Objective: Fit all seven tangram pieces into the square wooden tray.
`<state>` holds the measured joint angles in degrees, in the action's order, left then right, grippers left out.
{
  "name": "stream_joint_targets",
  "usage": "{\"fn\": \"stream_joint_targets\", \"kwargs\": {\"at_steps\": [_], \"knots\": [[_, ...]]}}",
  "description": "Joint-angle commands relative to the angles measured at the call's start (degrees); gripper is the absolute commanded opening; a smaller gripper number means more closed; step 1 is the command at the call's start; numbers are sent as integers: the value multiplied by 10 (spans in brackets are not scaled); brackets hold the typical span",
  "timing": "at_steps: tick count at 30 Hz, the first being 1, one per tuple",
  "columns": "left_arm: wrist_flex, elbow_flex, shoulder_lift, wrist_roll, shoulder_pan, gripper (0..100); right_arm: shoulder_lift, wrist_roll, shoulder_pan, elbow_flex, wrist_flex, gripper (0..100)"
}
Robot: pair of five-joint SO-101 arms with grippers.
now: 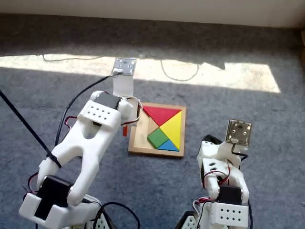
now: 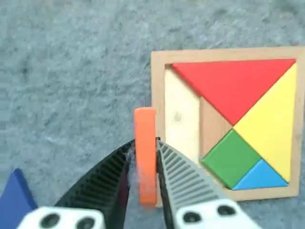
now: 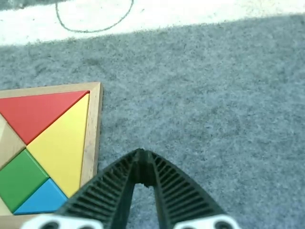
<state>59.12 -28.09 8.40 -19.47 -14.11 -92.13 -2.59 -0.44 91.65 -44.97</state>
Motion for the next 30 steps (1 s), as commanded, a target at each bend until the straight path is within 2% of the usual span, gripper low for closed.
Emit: {"fn": "stream_joint_targets", "kwargs": {"at_steps": [1, 4, 7, 13, 22, 26, 30], "knots": [[-98, 15, 4, 0, -36, 5, -11, -4, 2, -29, 15, 13], [-169, -14, 4, 0, -59, 5, -11, -4, 2, -29, 15, 13], [-207, -28, 4, 0, -88, 5, -11, -3, 2, -29, 15, 13], [-222, -17, -28, 0, -123, 5, -11, -3, 2, -29, 15, 13], [-220, 51, -138, -1, -121, 12, -11, -3, 2, -29, 15, 13], [-202, 50, -138, -10, -118, 118, -11, -3, 2, -29, 15, 13], [-160, 61, -133, -71, -95, 210, -11, -3, 2, -29, 15, 13]]}}
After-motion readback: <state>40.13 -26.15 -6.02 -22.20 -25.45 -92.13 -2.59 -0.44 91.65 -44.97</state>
